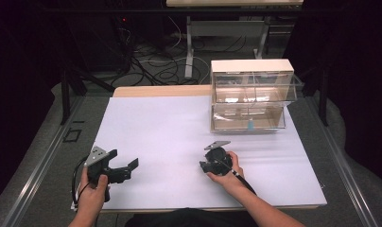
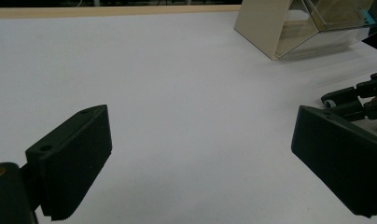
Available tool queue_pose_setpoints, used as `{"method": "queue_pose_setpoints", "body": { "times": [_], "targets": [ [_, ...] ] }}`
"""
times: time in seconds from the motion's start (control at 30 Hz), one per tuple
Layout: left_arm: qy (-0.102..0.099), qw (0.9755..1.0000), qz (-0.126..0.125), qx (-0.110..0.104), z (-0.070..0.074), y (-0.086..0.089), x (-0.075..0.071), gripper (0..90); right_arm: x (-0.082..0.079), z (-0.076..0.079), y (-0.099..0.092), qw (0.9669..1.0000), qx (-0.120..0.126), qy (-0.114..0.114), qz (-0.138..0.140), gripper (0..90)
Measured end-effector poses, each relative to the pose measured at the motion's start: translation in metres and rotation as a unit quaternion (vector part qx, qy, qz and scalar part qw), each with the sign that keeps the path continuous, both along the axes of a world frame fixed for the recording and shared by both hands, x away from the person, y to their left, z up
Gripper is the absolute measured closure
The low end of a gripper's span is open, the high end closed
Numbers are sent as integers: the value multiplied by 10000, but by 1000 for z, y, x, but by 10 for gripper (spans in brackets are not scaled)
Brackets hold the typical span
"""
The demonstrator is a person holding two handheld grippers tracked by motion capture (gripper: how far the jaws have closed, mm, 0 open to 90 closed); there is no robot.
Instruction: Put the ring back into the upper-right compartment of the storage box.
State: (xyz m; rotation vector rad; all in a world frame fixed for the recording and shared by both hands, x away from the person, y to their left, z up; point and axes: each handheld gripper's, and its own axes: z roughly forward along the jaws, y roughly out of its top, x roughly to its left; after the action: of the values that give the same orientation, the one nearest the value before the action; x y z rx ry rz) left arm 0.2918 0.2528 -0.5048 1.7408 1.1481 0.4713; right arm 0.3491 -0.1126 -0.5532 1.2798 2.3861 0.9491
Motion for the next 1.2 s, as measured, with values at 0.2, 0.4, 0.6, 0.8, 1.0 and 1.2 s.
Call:
{"method": "queue_pose_setpoints", "body": {
  "times": [0.2,0.4,0.6,0.8,1.0,1.2],
  "targets": [
    [2,10000,-8,-2,0,0,0,57,1,2,-2,9999,35,133,-14,599],
    [3,10000,-5,-1,0,0,0,59,3,2,-5,9995,250,132,-111,598],
    [-2,10000,-4,0,0,0,0,59,4,5,-9,9982,534,174,-212,599],
    [-1,10000,-3,-12,0,0,0,59,5,10,-12,9972,694,136,-262,599],
    [12,10000,-7,-11,0,1,0,59,4,19,-15,9957,846,177,-342,599],
    [22,10000,5,-22,1,1,-1,59,3,28,-21,9931,1066,159,-459,599]
  ]
}}
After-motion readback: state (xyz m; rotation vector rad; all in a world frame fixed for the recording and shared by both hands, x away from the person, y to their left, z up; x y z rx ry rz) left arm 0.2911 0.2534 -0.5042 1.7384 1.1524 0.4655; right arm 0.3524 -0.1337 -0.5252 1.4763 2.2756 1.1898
